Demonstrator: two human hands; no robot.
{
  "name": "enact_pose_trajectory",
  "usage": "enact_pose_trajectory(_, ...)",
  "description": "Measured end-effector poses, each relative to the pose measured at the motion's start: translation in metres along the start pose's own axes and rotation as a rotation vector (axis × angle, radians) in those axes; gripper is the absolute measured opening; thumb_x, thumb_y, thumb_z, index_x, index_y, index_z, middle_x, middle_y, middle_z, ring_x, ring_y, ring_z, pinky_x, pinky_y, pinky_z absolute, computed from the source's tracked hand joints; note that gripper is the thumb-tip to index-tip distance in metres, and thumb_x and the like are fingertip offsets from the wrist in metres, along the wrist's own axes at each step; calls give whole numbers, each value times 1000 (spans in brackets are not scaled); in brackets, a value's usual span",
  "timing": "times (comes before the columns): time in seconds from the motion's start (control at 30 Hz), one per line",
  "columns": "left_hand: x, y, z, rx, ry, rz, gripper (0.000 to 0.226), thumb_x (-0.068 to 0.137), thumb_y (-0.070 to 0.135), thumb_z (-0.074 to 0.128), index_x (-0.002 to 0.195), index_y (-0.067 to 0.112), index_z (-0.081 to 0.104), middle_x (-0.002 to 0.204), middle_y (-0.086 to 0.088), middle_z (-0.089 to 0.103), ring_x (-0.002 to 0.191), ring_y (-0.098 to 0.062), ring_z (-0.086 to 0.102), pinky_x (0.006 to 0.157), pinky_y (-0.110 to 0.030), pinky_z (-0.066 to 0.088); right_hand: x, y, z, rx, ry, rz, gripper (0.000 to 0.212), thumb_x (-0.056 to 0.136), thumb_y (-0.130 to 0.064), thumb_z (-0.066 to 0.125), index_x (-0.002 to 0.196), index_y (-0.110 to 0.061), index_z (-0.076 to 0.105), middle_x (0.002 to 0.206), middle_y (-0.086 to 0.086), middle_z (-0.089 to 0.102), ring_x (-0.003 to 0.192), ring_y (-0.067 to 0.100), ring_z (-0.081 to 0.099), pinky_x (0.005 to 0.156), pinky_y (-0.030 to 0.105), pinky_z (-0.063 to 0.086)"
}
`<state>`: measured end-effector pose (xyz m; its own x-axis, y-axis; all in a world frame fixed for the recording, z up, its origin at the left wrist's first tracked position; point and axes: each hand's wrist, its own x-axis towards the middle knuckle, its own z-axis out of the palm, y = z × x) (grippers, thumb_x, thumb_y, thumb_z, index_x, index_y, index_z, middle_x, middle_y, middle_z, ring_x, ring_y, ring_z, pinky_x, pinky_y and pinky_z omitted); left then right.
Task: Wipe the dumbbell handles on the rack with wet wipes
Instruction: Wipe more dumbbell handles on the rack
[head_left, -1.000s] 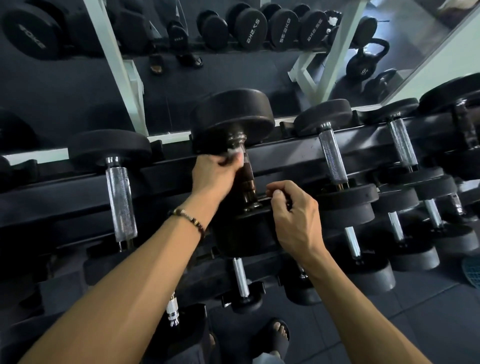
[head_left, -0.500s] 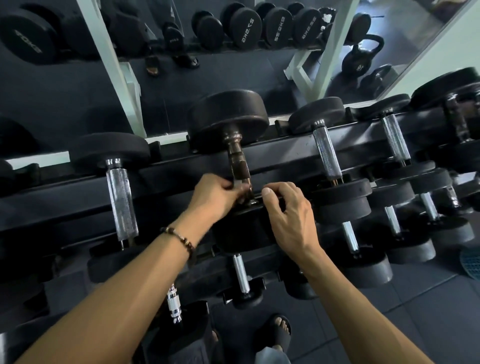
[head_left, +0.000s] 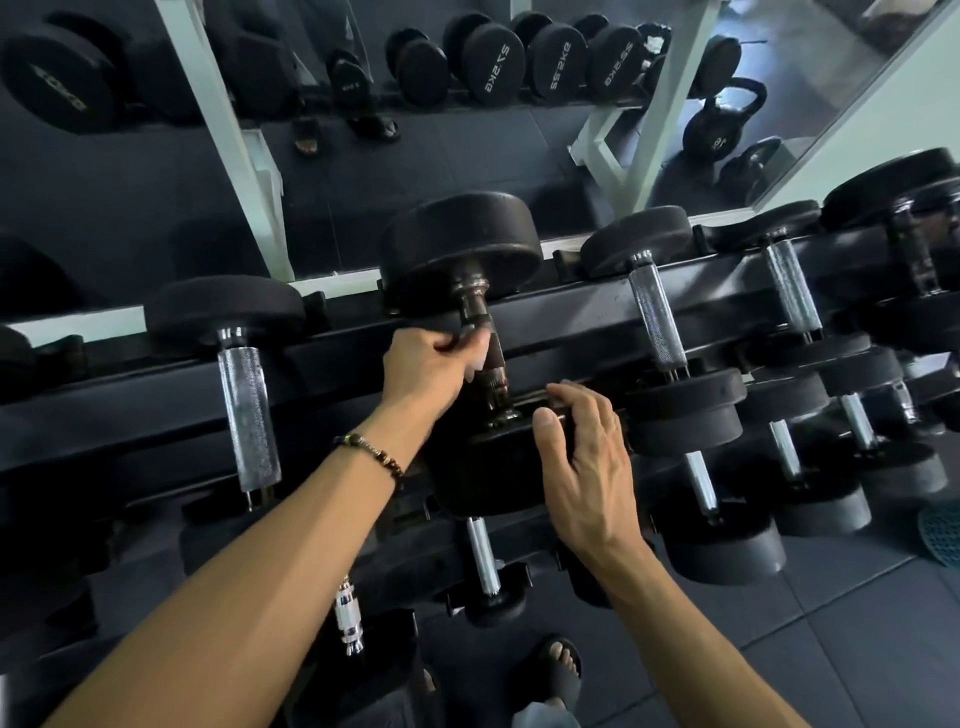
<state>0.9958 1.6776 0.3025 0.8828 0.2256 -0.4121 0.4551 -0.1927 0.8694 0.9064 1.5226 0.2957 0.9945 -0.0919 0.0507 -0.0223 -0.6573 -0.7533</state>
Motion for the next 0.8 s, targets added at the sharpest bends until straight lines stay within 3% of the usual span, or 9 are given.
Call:
enact_pose_trajectory(0.1,15,13,5,-222,110,-17,20,84,41,74,75,23,71,81,1,72,78,-12,68,72,-23,52,2,0,-1,5,7,-6,61,91,-62,31,126,-20,57,127,-9,52,119,3,43,94,7,30)
enact_pose_trajectory(0.2,16,5,-2,-309,-104,-108,25,86,40,72,83,15,72,97,-9,75,94,-25,71,90,-39,56,3,1,1,-7,24,-20,57,92,-60,33,122,-19,59,121,-9,54,113,4,46,92,8,32)
enact_pose_trajectory(0.3,-1,-10,-15,-136,-296,-159,28,89,33,70,98,6,75,99,-10,75,91,-23,71,90,-34,56,3,1,2,-3,53,-30,51,93,-56,35,117,-19,61,115,-8,57,108,6,49,90,9,33)
enact_pose_trajectory(0.37,2,-12,-18,-219,-313,-154,30,91,28,68,106,2,73,103,-13,74,97,-27,70,94,-37,54,3,1,2,0,51,-31,50,93,-56,36,116,-19,61,114,-8,57,107,7,50,89,10,34)
enact_pose_trajectory(0.47,17,0,-11,-533,-244,-212,29,98,20,58,118,1,66,114,-14,68,117,-34,62,97,-44,53,3,2,2,2,46,-32,50,93,-56,35,116,-20,61,113,-8,58,107,8,51,89,15,37)
enact_pose_trajectory(0.57,12,1,-4,-607,-335,-259,34,105,19,39,128,7,60,118,-10,68,108,-26,67,85,-33,57,4,4,3,-6,51,-31,49,93,-57,35,115,-21,61,112,-10,57,106,7,50,89,20,38)
enact_pose_trajectory(0.7,-6,-17,-21,-409,-580,-292,33,103,14,40,124,11,65,119,-3,71,112,-18,66,95,-29,49,4,5,4,-10,72,-46,48,94,-56,35,114,-22,61,112,-10,58,106,6,49,91,28,39)
enact_pose_trajectory(0.73,-4,-15,-22,-374,-580,-257,31,102,12,42,119,10,68,116,-4,72,111,-19,67,95,-29,50,5,5,4,-11,67,-45,48,93,-57,35,114,-22,61,112,-9,58,106,6,49,91,29,40)
enact_pose_trajectory(0.8,3,-8,-17,-393,-435,-168,26,101,5,45,107,6,71,109,-7,74,98,-18,70,87,-25,55,5,4,4,-11,67,-43,49,93,-57,35,113,-21,61,112,-9,58,105,6,48,91,31,41)
